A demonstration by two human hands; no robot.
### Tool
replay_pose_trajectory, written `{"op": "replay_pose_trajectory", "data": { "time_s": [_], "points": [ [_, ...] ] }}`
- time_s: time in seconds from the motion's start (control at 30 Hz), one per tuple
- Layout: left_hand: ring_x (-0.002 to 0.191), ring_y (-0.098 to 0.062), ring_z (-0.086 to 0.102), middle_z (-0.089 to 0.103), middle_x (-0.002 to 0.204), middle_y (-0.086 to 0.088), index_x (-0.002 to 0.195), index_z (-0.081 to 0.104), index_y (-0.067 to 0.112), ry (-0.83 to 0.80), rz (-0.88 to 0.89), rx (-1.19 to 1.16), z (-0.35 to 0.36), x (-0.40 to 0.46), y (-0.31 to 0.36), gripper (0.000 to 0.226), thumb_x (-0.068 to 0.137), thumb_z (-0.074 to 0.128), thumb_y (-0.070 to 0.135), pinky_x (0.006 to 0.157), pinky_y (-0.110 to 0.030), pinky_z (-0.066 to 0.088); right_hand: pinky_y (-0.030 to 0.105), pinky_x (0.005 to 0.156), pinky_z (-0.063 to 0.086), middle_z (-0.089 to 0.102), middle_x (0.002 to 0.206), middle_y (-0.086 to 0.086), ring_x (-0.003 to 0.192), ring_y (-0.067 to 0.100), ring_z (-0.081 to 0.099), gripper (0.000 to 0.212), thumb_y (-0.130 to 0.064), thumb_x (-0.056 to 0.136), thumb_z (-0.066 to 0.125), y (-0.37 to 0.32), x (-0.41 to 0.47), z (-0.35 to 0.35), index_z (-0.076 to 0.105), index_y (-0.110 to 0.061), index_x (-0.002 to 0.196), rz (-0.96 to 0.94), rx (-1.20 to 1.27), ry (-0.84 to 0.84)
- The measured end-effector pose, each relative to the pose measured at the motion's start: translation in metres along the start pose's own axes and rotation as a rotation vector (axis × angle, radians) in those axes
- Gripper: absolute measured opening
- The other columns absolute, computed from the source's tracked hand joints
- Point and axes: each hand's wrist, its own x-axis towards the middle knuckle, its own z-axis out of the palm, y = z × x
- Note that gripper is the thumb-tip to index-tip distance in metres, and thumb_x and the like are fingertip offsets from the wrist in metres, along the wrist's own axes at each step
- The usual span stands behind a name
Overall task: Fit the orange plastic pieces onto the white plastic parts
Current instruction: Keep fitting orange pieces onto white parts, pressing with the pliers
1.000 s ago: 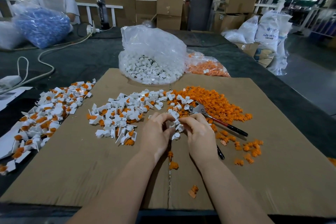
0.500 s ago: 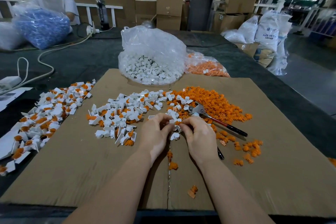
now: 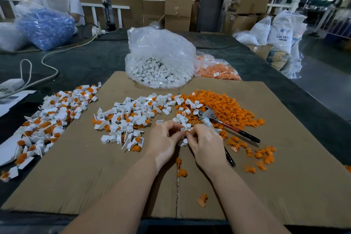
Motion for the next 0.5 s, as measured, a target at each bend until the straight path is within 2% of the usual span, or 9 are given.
{"op": "replay_pose_trajectory", "data": {
  "time_s": [0.13,0.27,0.43,0.5],
  "points": [
    [0.08,-0.012,0.062,0.066,0.082,0.005,0.087,0.066,0.024,-0.002,-0.021,-0.046,0.0004,0.0003,-0.0001,0.002,0.086,0.065,0.022,0.07,-0.021,0.046,0.026,0.058,0.032,0.059,0.071,0.005,0.068,0.022,0.053,0.017,-0.017,0.086,0.064,0.0008,0.0004,-0.0007,0.062,-0.004,0.076,0.011,0.033,-0.006],
    [0.085,-0.013,0.062,0.065,0.086,0.004,0.086,0.061,0.032,-0.001,-0.033,-0.127,-0.0021,0.0008,-0.0008,0.011,0.088,0.062,0.02,0.079,-0.028,0.05,0.027,0.066,0.047,0.063,0.08,0.003,0.074,0.016,0.058,0.015,-0.02,0.082,0.069,-0.001,0.0011,-0.0051,0.067,-0.006,0.087,0.026,0.146,0.012],
    [0.087,-0.01,0.061,0.064,0.088,0.006,0.092,0.061,0.032,-0.021,-0.02,-0.155,-0.0047,-0.0001,-0.0021,0.014,0.088,0.061,0.018,0.077,-0.022,0.048,0.021,0.073,0.045,0.053,0.088,-0.006,0.079,0.009,0.051,0.028,-0.013,0.08,0.071,-0.003,0.001,-0.008,0.066,-0.008,0.108,-0.003,0.211,0.011],
    [0.089,-0.013,0.062,0.065,0.09,0.002,0.099,0.063,0.029,-0.034,-0.024,-0.184,-0.0048,-0.0006,-0.0018,0.016,0.088,0.061,0.017,0.081,-0.026,0.05,0.025,0.075,0.047,0.056,0.091,-0.002,0.082,0.012,0.052,0.029,-0.011,0.082,0.069,-0.0031,0.0013,-0.0085,0.066,-0.01,0.111,-0.025,0.204,-0.009]
  ]
}}
